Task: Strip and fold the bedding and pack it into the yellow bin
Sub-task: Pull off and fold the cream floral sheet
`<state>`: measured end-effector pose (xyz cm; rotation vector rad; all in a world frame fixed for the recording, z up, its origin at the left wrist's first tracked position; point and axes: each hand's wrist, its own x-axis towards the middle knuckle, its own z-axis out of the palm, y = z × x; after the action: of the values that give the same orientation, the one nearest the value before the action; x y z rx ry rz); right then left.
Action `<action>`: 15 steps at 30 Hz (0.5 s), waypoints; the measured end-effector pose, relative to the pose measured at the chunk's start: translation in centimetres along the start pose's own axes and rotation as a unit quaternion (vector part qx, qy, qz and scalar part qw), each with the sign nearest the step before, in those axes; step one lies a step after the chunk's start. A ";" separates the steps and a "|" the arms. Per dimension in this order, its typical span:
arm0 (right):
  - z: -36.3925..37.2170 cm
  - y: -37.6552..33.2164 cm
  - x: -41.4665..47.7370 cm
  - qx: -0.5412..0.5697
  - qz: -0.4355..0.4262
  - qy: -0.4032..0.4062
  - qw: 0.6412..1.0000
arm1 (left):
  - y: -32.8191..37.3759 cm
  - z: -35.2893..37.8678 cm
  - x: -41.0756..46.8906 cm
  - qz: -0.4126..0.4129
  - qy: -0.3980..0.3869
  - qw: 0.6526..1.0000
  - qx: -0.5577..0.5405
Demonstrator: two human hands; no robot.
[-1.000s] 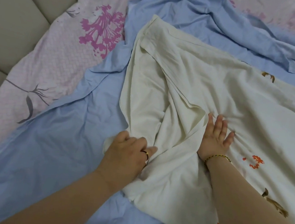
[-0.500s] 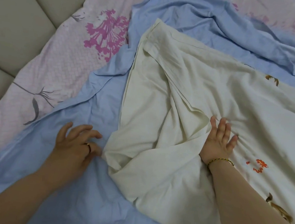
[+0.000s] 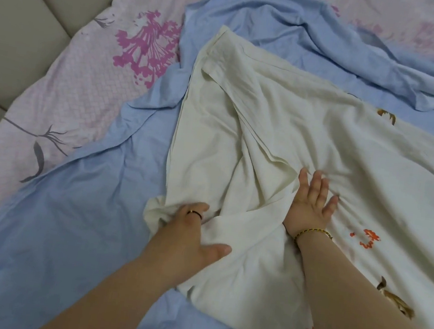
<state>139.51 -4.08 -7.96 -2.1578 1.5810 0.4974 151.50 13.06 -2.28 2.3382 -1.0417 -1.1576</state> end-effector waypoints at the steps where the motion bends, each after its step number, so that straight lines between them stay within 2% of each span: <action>1: -0.1 0.0 0.0 -0.001 0.000 0.002 1.000 | -0.1 -0.1 0.2 -0.005 -0.028 0.999 0.047; 4: -0.2 0.0 -0.1 0.006 -0.005 -0.001 1.000 | -0.3 -0.5 -1.1 0.038 -0.111 0.977 0.181; 6: -0.1 0.0 -0.1 0.018 -0.008 -0.002 1.000 | -0.8 -0.4 -2.2 0.059 -0.112 0.957 0.263; 7: -0.1 0.0 -0.1 0.024 -0.009 -0.002 1.000 | -0.7 -0.6 -3.0 0.060 -0.090 0.952 0.286; 9: 0.0 0.1 -0.1 0.026 -0.009 0.002 1.000 | -1.2 -0.4 -4.1 0.122 -0.007 0.948 0.294; 12: 0.1 0.1 0.0 0.027 -0.011 0.010 1.000 | -2.8 1.1 -6.1 0.191 0.095 0.951 0.222; 15: 0.1 0.1 -0.1 0.029 -0.011 0.012 0.999 | -3.5 3.1 -7.8 0.222 0.102 0.950 0.196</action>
<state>139.41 -4.01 -7.97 -2.1426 1.5629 0.4163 147.53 21.30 -1.93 2.2524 -1.7275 -0.5644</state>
